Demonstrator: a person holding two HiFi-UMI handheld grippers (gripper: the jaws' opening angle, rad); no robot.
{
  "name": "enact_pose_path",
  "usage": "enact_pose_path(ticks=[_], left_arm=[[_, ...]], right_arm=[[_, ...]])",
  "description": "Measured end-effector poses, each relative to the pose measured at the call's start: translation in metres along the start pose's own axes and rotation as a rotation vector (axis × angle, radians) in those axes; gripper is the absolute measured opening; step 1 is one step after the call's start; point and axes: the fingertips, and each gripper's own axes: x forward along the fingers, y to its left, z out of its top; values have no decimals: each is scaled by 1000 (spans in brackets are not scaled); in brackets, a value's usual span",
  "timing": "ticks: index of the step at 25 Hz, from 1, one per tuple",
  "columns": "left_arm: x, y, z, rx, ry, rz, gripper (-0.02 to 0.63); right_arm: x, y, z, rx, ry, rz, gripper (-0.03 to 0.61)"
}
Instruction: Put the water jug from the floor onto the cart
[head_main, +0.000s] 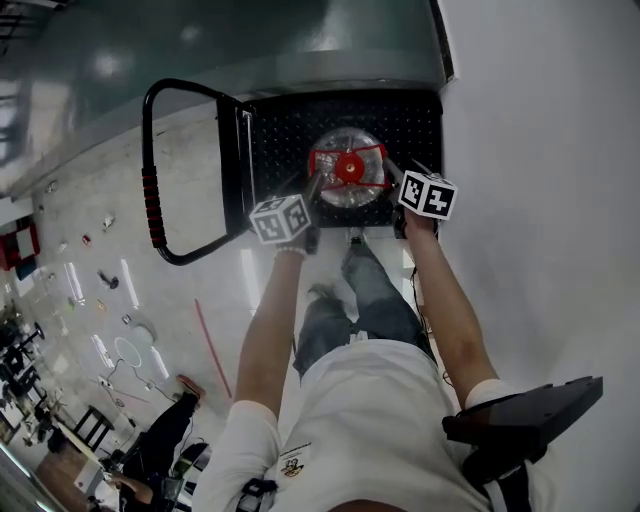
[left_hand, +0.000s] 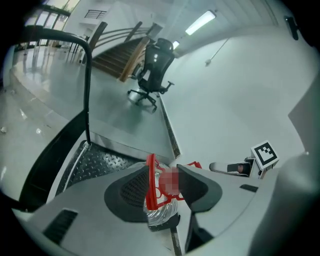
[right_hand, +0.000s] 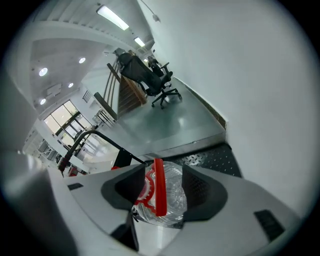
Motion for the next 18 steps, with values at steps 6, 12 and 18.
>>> enact_pose_path(ticks=[6,12,18], left_arm=[[-68,-11,6,41,-60,-28,147],[-179,-49,9,92,-151,-115,139],[-294,-55,0,177,-230,-171,5]], right_arm=[[-53,37,-3,-5,-86,28,216],[-139,127,-17,-94,-161,84,74],[-205,224,-57,-160,-228,151,14]])
